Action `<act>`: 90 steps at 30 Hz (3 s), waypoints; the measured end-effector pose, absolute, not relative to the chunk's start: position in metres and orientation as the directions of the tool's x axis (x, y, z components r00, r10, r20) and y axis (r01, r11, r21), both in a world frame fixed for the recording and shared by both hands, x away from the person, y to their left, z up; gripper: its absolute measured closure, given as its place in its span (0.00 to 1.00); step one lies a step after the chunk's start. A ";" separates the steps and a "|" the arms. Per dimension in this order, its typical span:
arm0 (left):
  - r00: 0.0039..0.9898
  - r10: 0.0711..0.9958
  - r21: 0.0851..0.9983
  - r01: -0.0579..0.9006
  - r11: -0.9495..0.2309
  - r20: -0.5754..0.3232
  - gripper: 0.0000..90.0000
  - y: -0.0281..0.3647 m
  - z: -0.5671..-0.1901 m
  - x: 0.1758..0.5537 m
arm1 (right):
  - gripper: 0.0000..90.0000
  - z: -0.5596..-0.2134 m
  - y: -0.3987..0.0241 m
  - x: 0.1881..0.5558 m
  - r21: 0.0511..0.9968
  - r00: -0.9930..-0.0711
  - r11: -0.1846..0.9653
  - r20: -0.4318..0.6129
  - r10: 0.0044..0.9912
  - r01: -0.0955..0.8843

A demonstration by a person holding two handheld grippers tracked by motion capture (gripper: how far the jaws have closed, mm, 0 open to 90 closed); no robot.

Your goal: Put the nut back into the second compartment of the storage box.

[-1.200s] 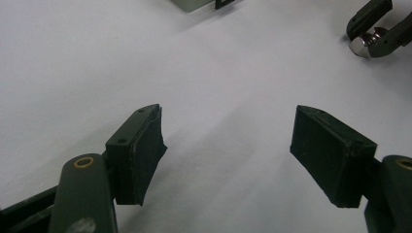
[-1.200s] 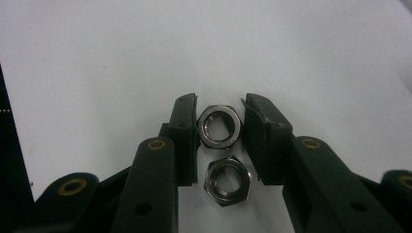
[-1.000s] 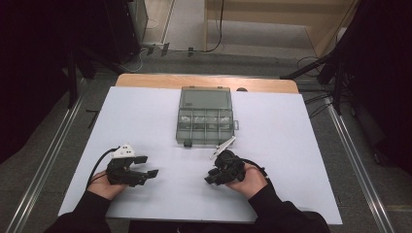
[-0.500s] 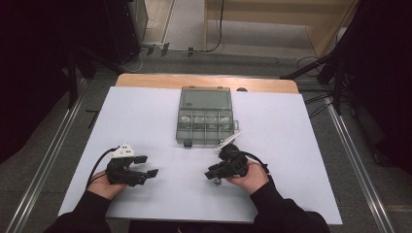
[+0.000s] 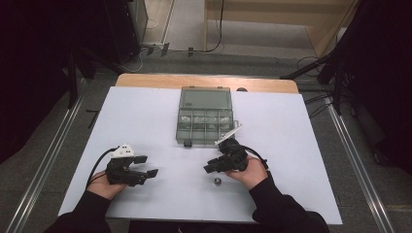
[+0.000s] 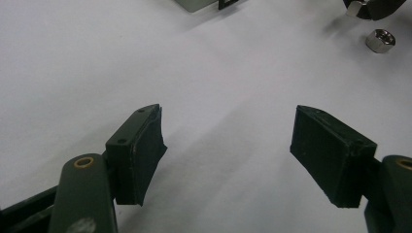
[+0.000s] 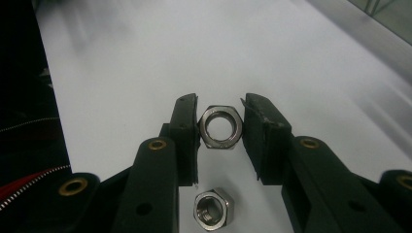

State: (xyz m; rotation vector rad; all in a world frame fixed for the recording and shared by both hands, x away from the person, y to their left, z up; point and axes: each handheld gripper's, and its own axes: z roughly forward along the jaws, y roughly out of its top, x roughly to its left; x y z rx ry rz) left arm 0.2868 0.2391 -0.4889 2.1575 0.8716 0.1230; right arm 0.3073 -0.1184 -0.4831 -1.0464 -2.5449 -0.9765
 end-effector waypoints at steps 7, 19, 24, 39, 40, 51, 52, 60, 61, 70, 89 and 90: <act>0.758 0.625 0.709 0.545 -0.448 -0.188 0.30 0.240 -0.489 0.287 | 0.76 -0.481 -0.117 0.313 0.505 -0.716 0.511 0.435 0.546 0.696; 0.758 0.625 0.708 0.546 -0.449 -0.188 0.30 0.240 -0.489 0.287 | 0.76 -0.473 -0.118 0.324 0.521 -0.708 0.486 0.442 0.550 0.702; 0.757 0.626 0.709 0.546 -0.447 -0.188 0.30 0.240 -0.489 0.287 | 0.76 -0.470 -0.118 0.329 0.521 -0.703 0.478 0.445 0.555 0.707; 0.757 0.626 0.709 0.546 -0.447 -0.188 0.30 0.240 -0.489 0.287 | 0.76 -0.459 -0.115 0.343 0.541 -0.696 0.449 0.452 0.558 0.711; 0.757 0.625 0.709 0.546 -0.447 -0.189 0.30 0.240 -0.489 0.287 | 0.76 -0.458 -0.115 0.344 0.540 -0.694 0.447 0.452 0.561 0.713; 0.759 0.623 0.709 0.545 -0.447 -0.190 0.30 0.240 -0.488 0.287 | 0.76 -0.453 -0.112 0.354 0.545 -0.690 0.438 0.452 0.565 0.715; 0.759 0.623 0.709 0.545 -0.447 -0.190 0.30 0.240 -0.488 0.287 | 0.76 -0.453 -0.112 0.355 0.546 -0.690 0.436 0.451 0.566 0.715; 0.759 0.622 0.710 0.544 -0.447 -0.190 0.30 0.240 -0.488 0.287 | 0.76 -0.450 -0.110 0.364 0.543 -0.682 0.430 0.448 0.578 0.721; 0.760 0.622 0.709 0.544 -0.449 -0.189 0.30 0.240 -0.488 0.287 | 0.76 -0.449 -0.110 0.365 0.542 -0.679 0.427 0.450 0.580 0.724; 0.760 0.622 0.711 0.543 -0.447 -0.190 0.30 0.240 -0.488 0.286 | 0.76 -0.445 -0.106 0.376 0.548 -0.676 0.420 0.441 0.590 0.724; 0.752 0.631 0.713 0.548 -0.437 -0.191 0.30 0.241 -0.488 0.284 | 0.76 -0.442 -0.103 0.405 0.551 -0.656 0.391 0.444 0.611 0.737; 0.752 0.631 0.715 0.548 -0.435 -0.193 0.30 0.241 -0.488 0.283 | 0.76 -0.442 -0.103 0.406 0.552 -0.653 0.387 0.444 0.613 0.739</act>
